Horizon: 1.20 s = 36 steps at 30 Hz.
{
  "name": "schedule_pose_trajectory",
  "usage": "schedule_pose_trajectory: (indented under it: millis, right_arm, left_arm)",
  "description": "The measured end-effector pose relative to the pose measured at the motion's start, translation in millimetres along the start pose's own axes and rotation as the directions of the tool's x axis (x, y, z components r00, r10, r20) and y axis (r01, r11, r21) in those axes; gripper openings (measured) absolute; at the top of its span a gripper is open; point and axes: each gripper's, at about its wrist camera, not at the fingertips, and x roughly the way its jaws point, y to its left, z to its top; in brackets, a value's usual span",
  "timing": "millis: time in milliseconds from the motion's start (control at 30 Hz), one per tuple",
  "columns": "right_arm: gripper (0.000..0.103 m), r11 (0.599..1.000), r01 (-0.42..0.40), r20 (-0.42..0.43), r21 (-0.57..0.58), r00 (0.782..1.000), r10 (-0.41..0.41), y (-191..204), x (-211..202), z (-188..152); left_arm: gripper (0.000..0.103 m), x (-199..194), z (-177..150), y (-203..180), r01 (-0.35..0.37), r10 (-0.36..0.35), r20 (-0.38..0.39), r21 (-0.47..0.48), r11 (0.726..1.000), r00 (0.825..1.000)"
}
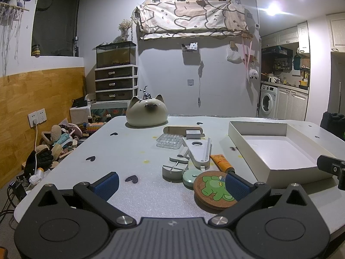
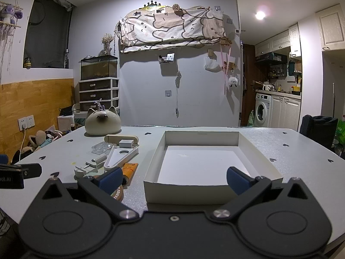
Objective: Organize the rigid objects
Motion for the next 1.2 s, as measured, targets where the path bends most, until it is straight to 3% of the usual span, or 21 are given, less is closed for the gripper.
schedule_pose_trajectory:
  millis: [267,567,900,1200]
  right_arm:
    - [0.103,1.000,0.001,0.001,0.000,1.000,-0.001,-1.9,-2.7,1.7]
    - [0.103,0.999,0.041,-0.003,0.020,0.999,-0.041,-10.8,13.9,-12.2]
    - [0.103,0.986,0.159,-0.022,0.051,0.987,-0.158,-58.6,28.7,-13.5]
    - [0.103,0.962,0.264,-0.014,0.068,0.964,-0.264,-112.9,56.5,4.4]
  left_arm:
    - [0.103,10.3,-10.7,-6.4,0.011,-0.011,0.016,0.022,1.000,1.000]
    - [0.103,39.7,-22.7,-29.9,0.065,-0.062,-0.059,0.049,0.997,0.996]
    - [0.103,83.8,-32.8,-60.4,0.128,-0.108,-0.169,0.113,0.985,0.980]
    - [0.103,122.6,-39.4,-81.4,0.139,-0.095,-0.232,0.181,0.973,0.968]
